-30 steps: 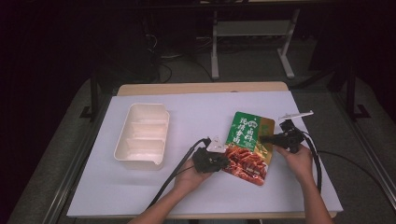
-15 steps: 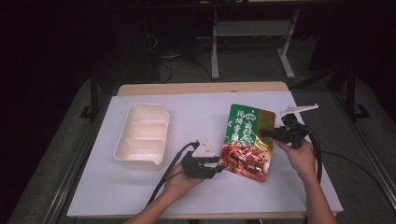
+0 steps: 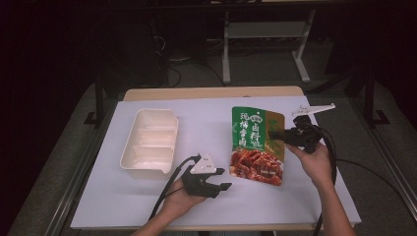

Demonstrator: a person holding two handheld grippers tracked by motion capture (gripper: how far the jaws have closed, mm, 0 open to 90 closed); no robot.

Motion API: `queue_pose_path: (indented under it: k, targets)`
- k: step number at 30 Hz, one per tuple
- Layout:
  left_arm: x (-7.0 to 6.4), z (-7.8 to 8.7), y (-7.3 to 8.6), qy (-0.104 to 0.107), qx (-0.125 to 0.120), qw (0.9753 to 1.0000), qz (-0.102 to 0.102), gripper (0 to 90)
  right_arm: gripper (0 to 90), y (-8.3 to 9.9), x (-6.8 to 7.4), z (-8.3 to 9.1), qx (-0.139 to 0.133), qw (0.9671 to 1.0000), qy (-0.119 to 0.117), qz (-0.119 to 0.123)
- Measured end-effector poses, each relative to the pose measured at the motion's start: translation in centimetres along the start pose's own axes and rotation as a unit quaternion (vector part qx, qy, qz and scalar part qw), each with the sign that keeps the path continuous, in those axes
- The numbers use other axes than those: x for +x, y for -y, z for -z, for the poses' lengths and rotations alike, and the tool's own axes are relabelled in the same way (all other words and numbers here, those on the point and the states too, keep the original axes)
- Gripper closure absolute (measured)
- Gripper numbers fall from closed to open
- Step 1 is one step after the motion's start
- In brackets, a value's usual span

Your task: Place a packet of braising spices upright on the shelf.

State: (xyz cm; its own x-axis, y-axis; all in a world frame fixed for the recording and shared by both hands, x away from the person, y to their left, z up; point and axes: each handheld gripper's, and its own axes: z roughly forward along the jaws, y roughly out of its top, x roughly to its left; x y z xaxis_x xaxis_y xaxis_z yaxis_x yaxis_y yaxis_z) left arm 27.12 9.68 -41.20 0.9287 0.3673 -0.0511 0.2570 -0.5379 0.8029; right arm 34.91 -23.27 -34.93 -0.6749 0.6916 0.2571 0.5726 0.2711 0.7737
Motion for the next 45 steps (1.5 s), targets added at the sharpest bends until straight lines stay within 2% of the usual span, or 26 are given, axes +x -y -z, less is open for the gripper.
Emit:
queue_pose_path:
  k: [12,19,34,45]
  targets:
    - [-0.2,1.6,1.4,0.003,-0.009,0.9999,0.005,40.9,89.8,-1.5,2.0,0.9,-0.018,0.9995,-0.004,0.027]
    - [-0.4,2.3,2.1,0.007,-0.01,0.9999,0.011,38.6,90.0,-2.1,2.6,1.3,-0.025,0.999,-0.004,0.037]
    - [-0.9,3.3,3.2,0.007,-0.016,0.9998,0.006,33.5,90.0,-3.4,3.9,1.4,-0.034,0.9978,0.002,0.057]
    - [-1.1,3.8,4.1,0.01,-0.017,0.9997,0.011,31.8,90.0,-4.7,5.0,0.9,-0.034,0.9972,-0.009,0.066]
